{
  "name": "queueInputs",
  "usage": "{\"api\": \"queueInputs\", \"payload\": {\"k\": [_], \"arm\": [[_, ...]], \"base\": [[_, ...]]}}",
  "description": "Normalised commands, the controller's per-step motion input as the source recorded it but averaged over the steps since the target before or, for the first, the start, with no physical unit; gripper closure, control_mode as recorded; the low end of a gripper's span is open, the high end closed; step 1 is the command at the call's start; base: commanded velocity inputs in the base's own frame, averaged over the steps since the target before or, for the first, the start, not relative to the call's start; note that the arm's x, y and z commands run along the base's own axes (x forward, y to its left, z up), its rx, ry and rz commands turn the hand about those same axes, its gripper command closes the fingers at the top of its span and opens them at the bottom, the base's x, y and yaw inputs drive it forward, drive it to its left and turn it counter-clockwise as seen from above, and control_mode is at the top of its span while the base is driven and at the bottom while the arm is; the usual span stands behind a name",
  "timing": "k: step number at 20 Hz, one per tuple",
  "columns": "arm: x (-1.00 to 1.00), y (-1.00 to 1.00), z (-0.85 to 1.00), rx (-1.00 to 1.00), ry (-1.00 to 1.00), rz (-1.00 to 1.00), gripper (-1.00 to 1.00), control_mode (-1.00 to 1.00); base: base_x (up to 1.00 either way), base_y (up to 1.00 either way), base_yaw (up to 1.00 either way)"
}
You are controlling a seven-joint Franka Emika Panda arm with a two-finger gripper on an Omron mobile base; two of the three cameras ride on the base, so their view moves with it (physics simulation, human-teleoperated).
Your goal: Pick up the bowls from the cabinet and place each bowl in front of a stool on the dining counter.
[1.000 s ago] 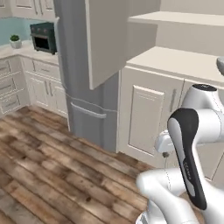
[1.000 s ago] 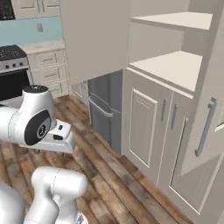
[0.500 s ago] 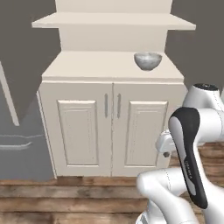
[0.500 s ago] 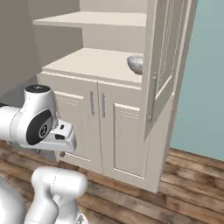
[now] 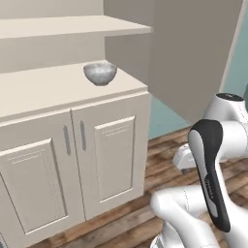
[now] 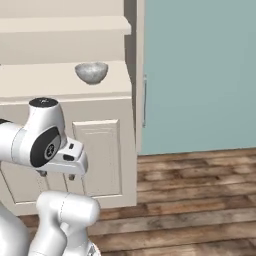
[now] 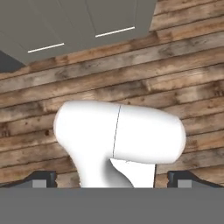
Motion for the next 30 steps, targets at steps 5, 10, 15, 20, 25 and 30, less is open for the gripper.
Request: {"api": "queueInputs", "payload": {"k": [5, 10, 15, 20, 25, 30], "arm": [[0.00, 0.00, 0.00, 0.00, 0.00, 0.00, -1.00, 1.00], [0.00, 0.00, 0.00, 0.00, 0.00, 0.00, -1.00, 1.00], [0.00, 0.00, 0.00, 0.00, 0.00, 0.00, -1.00, 1.00], [0.00, 0.00, 0.00, 0.00, 0.00, 0.00, -1.00, 1.00], [0.00, 0.00, 0.00, 0.00, 0.00, 0.00, -1.00, 1.00], [0.00, 0.00, 0.00, 0.00, 0.00, 0.00, -1.00, 1.00]], "base": [[0.41, 1.00, -0.33], [0.50, 0.69, -0.12], [0.60, -0.12, 0.05], [0.49, -0.63, 0.17], [0.60, -0.59, 0.18], [0.56, 0.38, 0.00]]}}
